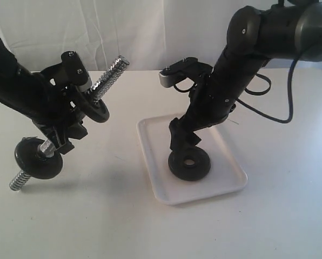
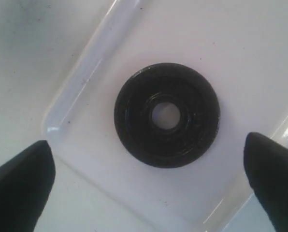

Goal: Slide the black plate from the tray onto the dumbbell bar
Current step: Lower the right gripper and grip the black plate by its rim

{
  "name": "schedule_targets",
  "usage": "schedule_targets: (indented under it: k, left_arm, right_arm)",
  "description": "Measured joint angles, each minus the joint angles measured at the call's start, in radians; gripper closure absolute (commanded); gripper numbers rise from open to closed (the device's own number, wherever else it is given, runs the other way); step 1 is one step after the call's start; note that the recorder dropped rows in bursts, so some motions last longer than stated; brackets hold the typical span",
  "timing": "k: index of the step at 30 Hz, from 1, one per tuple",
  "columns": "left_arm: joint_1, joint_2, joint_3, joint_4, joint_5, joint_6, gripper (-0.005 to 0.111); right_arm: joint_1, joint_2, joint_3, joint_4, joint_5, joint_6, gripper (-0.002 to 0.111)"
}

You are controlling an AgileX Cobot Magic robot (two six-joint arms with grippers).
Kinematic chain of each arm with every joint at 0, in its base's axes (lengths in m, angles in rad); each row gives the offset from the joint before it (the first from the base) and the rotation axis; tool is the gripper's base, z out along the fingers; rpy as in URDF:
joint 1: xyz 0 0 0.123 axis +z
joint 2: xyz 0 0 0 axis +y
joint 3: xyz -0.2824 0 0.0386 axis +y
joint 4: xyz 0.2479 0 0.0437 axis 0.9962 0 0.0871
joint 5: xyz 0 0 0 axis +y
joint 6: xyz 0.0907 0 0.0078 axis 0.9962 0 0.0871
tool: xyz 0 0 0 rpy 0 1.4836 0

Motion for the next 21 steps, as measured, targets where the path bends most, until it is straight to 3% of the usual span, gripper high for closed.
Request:
schedule_targets:
  k: [21]
  left_arm:
    - [0.0, 0.0, 0.0, 0.0, 0.0, -0.004, 0.107]
  right_arm:
    - [0.0, 0.151, -0.046, -0.006, -0.024, 0.008, 0.003]
